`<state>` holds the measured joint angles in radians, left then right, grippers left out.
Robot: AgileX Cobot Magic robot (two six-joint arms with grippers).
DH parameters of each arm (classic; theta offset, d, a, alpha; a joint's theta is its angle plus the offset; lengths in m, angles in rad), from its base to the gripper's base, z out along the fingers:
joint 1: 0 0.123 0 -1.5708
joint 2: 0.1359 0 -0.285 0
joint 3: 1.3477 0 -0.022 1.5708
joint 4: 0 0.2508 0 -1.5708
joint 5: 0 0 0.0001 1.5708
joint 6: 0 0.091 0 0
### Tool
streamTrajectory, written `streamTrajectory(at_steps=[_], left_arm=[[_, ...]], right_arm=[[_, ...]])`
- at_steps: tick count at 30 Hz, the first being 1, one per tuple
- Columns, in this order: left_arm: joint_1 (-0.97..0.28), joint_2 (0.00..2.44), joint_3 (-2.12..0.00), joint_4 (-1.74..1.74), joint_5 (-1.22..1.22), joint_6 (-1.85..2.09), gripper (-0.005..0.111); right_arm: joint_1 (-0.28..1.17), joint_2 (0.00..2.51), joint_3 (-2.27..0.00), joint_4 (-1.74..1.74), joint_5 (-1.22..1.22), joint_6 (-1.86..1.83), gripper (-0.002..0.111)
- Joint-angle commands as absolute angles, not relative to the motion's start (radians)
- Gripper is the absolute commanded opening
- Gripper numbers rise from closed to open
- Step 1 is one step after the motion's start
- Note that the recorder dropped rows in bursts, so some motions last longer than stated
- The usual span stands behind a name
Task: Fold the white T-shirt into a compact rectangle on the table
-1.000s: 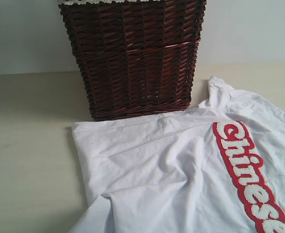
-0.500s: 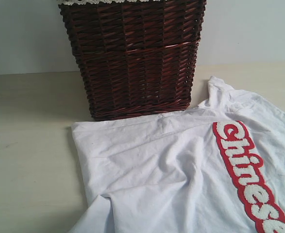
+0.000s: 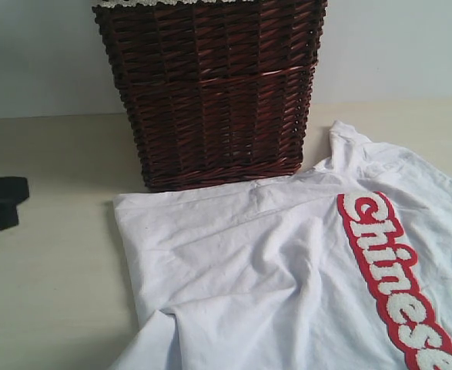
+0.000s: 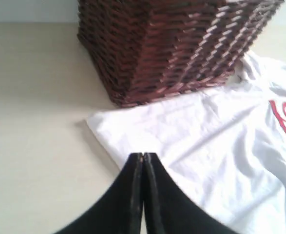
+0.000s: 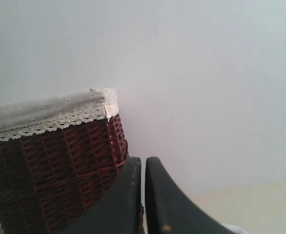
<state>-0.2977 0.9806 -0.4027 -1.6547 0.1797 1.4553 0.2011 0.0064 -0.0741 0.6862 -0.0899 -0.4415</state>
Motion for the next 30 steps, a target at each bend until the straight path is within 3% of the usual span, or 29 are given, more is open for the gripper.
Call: streamTrajectory(at_steps=[1,6,12,17,20,23,26,30], left_arm=[[-0.298,1.089,-0.421,-1.456,0.371,1.283,0.000],[-0.298,1.264,-0.530,-0.755,0.755,0.679,0.000],[-0.298,1.355,-0.542,-0.780,0.411,0.785,0.000],[-0.298,1.394,-0.542,-1.015,0.291,0.858,0.001],[-0.300,1.455,-0.550,-1.224,0.232,0.964,0.015],[-0.300,1.534,-0.579,-1.394,0.234,1.046,0.041],[-0.300,1.608,-0.627,-1.460,0.271,1.120,0.060],[-0.300,1.683,-0.692,-1.566,0.360,1.122,0.056]], right_arm=[[0.194,0.000,-0.065,0.679,-0.100,-0.442,0.005],[0.194,0.000,-0.065,0.679,-0.100,-0.442,0.005],[0.194,0.000,-0.065,0.679,-0.100,-0.442,0.005],[0.194,0.000,-0.065,0.679,-0.100,-0.442,0.005],[0.194,0.000,-0.065,0.679,-0.100,-0.442,0.005],[0.194,0.000,-0.065,0.679,-0.100,-0.442,0.005],[0.194,0.000,-0.065,0.679,-0.100,-0.442,0.005],[0.194,0.000,-0.065,0.679,-0.100,-0.442,0.005]])
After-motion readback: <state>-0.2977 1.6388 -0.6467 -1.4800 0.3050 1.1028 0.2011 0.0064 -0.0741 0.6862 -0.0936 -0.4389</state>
